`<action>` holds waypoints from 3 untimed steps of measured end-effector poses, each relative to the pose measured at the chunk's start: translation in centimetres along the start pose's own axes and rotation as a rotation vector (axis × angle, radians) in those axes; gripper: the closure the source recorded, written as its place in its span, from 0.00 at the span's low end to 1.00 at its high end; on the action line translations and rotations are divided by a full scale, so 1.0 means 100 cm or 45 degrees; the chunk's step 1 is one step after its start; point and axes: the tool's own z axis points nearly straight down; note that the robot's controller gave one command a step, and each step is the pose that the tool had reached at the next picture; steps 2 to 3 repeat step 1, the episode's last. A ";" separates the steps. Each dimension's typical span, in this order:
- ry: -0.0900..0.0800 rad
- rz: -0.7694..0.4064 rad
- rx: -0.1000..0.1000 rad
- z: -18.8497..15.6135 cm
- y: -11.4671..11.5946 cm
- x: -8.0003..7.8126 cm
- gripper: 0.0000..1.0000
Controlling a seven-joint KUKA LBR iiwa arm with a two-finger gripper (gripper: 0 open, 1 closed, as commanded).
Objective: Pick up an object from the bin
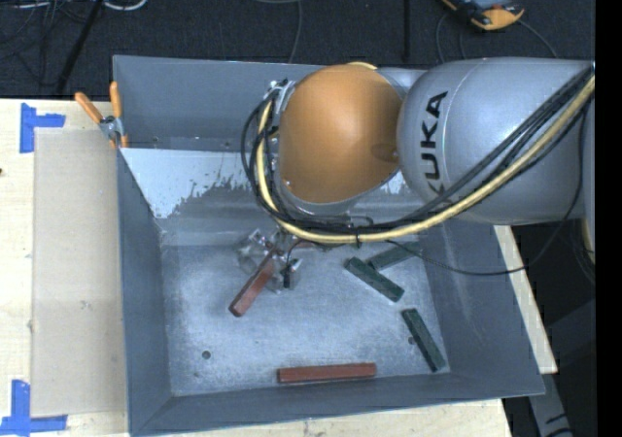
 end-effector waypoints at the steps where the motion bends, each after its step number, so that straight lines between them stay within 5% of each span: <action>1: 0.003 -0.134 -0.002 -0.035 -0.007 0.005 1.00; 3: 0.003 -0.134 -0.002 -0.035 -0.007 0.005 1.00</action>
Offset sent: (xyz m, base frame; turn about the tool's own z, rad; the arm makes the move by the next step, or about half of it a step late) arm -0.0329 -0.0242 0.0930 -0.4657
